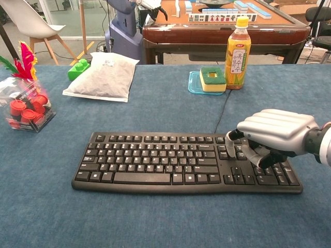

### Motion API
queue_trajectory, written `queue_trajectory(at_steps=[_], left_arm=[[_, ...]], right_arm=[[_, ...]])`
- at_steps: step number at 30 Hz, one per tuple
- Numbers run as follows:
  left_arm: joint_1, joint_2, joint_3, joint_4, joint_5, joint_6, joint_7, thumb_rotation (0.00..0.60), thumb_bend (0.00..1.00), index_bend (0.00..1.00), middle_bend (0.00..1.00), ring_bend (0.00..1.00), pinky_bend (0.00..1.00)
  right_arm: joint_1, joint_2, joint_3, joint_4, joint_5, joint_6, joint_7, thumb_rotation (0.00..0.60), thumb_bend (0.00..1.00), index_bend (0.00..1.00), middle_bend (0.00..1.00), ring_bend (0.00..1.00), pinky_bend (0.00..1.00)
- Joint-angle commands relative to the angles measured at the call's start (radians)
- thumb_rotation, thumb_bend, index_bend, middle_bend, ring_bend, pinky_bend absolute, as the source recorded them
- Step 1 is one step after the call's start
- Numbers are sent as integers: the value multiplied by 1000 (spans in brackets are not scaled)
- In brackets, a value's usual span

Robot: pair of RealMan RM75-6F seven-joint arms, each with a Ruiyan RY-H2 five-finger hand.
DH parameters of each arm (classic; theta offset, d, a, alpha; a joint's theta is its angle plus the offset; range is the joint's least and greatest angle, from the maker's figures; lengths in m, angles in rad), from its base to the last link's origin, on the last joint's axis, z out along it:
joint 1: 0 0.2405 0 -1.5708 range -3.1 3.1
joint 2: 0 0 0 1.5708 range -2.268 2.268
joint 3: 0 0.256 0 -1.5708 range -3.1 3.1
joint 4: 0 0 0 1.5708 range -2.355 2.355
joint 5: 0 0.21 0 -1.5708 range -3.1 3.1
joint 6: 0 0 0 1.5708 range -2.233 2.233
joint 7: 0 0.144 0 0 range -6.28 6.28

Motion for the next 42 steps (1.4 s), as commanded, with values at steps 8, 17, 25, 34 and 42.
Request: queue_trajectory(at_steps=[8, 17, 25, 34, 42], left_arm=[[0, 0, 2, 1, 2, -2, -1, 600, 439, 512, 469, 429, 639], [2, 1, 6, -6, 16, 11, 8, 600, 439, 512, 469, 429, 639], [4, 2, 13, -18, 31, 20, 28, 600, 439, 512, 469, 428, 639], [6, 7, 21, -47, 53, 32, 53, 600, 440, 512, 469, 429, 639], [8, 17, 22, -72, 72, 54, 55, 600, 439, 512, 469, 429, 639]], right_arm=[[-1, 13, -8, -14, -17, 26, 18, 600, 830, 405, 1000, 1000, 1000], [-56, 162, -21, -135, -196, 157, 125, 600, 830, 405, 889, 888, 1000], [-177, 318, -80, -147, -437, 374, 344, 600, 796, 442, 715, 705, 996], [-327, 413, -141, -114, -475, 513, 399, 600, 747, 442, 568, 483, 637], [-436, 408, -155, -36, -478, 607, 518, 600, 747, 442, 557, 467, 559]])
